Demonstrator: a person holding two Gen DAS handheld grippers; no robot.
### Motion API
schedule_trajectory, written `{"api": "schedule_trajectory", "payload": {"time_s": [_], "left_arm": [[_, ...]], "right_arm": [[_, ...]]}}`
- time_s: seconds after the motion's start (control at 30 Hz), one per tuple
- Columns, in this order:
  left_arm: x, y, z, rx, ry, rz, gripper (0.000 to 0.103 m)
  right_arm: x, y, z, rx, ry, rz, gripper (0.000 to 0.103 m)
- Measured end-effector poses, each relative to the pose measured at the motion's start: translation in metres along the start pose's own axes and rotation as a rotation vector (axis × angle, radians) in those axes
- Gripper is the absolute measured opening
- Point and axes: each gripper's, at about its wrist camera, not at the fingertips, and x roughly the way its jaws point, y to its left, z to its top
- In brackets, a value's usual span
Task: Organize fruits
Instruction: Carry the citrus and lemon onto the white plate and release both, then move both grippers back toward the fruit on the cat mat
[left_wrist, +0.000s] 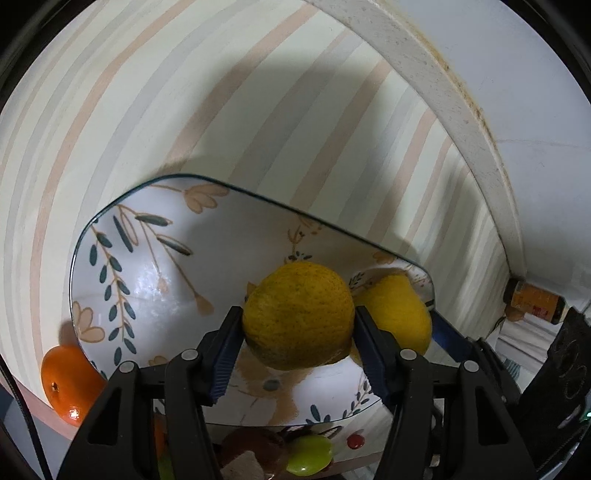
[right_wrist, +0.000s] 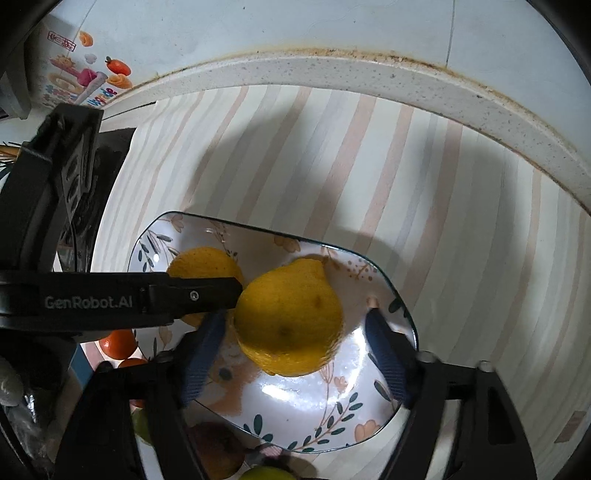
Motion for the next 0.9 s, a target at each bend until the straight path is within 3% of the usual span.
{"api": "schedule_trajectory", "payload": {"time_s": [0.07, 0.1, 0.3, 0.43, 0.57, 0.9], "left_arm": [[-0.008, 0.001, 0.000, -0.001, -0.021, -0.015, 0.082], [-0.012, 0.001, 0.000, 0.002, -0.037, -0.006, 0.085], [-0.037, 0.001, -0.015, 0.027, -0.127, 0.085, 0.086], [-0.059, -0.006, -0.046, 0.064, -0.277, 0.253, 0.086], [-0.085, 0.002, -0.082, 0.097, -0.376, 0.336, 0.086], [-0.117, 0.008, -0.167, 0.113, -0.514, 0.370, 0.086]], "right_arm": [[-0.001, 0.001, 0.000, 0.009, 0.002, -0.003, 0.087], [-0.003, -0.001, -0.002, 0.019, 0.002, -0.001, 0.089], [-0.022, 0.002, -0.021, 0.047, -0.007, -0.074, 0.092], [-0.033, 0.006, -0.037, 0.038, 0.008, -0.155, 0.093], [-0.049, 0.009, -0.056, 0.018, -0.011, -0.201, 0.093], [-0.110, 0.031, -0.102, -0.052, -0.139, -0.206, 0.095]]}}
